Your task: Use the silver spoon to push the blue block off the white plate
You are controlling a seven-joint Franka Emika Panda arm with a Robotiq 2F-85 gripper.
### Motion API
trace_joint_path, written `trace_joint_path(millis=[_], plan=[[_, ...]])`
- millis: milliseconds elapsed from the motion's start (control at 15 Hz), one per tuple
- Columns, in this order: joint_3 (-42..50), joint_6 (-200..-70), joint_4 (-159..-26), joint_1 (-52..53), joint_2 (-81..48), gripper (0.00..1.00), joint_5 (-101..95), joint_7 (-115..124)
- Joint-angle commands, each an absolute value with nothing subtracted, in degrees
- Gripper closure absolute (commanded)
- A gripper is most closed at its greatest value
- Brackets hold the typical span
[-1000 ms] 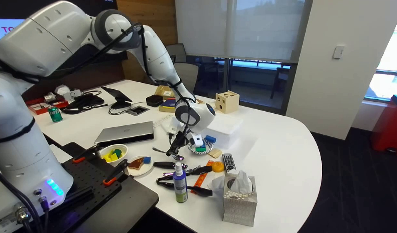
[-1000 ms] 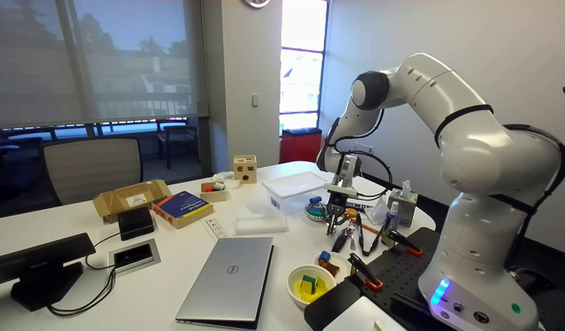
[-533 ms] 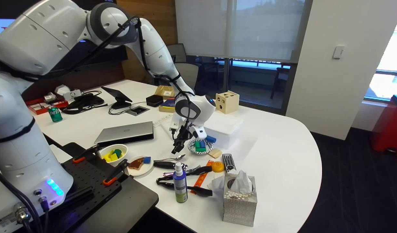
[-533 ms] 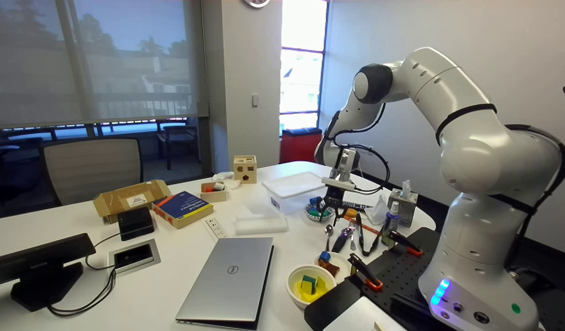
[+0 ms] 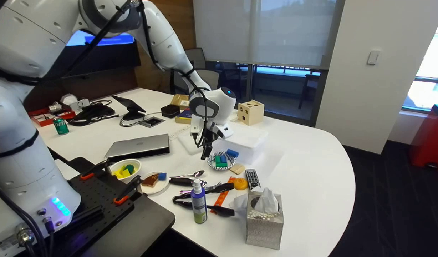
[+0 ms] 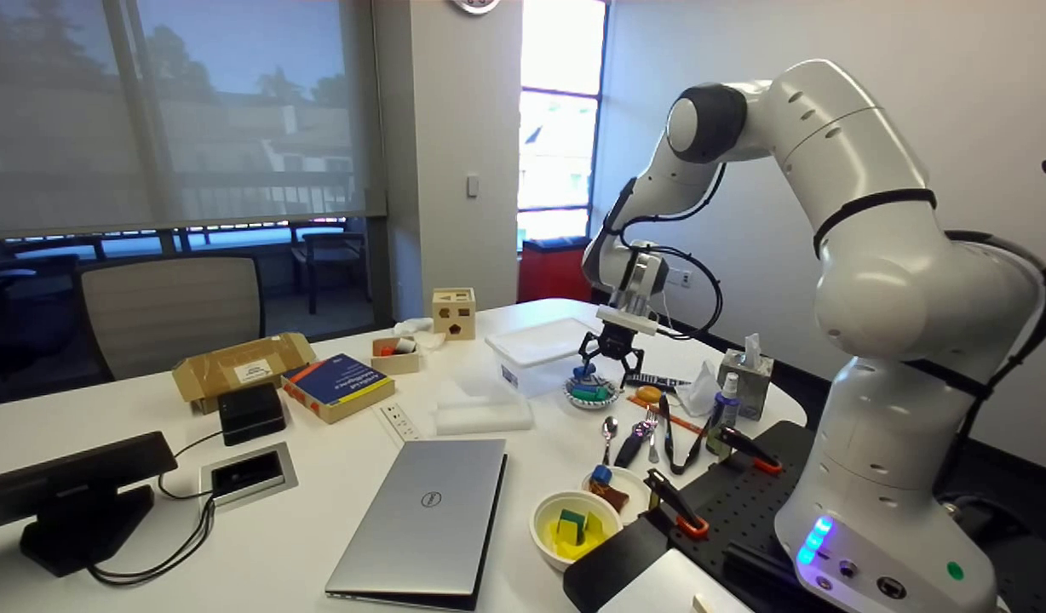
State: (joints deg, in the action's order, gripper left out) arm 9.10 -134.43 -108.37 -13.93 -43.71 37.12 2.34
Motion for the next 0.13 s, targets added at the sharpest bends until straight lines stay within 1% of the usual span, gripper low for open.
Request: trace_joint_path(millis=[0, 67], plan=[[7.57, -138.52, -115.37, -14.01, -36.28, 0.00, 35.56, 0.62], [7.24, -139.24, -116.17, -13.90, -35.25, 0.00, 35.32, 0.16]])
